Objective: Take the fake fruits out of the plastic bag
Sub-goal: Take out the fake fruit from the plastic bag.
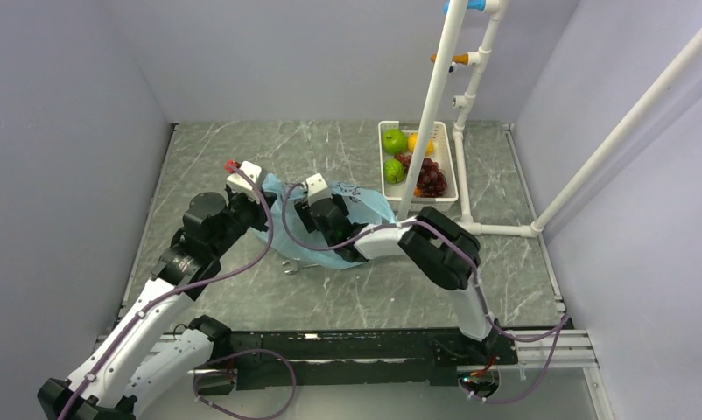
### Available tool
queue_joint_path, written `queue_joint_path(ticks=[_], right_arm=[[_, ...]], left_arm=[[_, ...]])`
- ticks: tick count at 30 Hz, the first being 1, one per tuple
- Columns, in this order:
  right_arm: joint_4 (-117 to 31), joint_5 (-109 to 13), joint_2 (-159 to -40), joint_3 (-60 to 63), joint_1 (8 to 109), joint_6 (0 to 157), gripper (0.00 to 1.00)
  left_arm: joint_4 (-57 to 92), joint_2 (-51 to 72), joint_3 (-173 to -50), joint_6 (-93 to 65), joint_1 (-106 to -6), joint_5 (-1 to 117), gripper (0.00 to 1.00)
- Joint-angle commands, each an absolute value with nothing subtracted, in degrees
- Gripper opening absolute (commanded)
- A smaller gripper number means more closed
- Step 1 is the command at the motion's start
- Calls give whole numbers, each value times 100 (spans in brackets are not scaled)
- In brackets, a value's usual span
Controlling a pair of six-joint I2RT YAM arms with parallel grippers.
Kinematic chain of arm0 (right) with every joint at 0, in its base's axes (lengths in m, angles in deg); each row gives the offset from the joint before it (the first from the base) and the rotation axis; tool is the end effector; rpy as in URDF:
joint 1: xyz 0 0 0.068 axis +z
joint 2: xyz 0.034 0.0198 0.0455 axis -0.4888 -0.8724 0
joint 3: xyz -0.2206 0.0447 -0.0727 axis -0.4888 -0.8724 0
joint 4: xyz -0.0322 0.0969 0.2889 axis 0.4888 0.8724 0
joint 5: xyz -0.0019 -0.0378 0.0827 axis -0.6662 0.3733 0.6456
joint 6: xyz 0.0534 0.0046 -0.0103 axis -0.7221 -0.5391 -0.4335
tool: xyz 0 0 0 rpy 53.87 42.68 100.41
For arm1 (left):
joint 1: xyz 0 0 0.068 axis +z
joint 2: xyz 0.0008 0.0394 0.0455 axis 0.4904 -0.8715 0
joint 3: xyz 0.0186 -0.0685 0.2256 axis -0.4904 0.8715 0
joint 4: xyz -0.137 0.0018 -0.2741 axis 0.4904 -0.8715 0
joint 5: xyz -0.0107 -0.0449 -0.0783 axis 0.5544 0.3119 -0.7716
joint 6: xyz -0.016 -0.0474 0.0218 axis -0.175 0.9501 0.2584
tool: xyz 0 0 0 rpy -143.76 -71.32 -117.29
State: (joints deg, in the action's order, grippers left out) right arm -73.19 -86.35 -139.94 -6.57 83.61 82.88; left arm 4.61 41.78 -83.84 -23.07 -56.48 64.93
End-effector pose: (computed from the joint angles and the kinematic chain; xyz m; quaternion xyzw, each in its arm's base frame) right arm 0.2812 0.3597 0.0657 -0.2204 0.7890 0.0556 0.5707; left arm 0.2288 -0.1180 0.3137 0.1689 0.7487 -0.1716 0.6176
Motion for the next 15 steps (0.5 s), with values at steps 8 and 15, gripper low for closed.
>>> queue_joint_path(ticks=[8, 15], right_arm=[[-7523, -7194, -11785, -1760, 8331, 7792, 8], [-7212, -6615, -10611, -2341, 8331, 7503, 1]], left_arm=[[102, 3767, -8885, -2174, -5687, 7367, 0], [118, 3868, -8840, -2133, -5687, 7504, 0]])
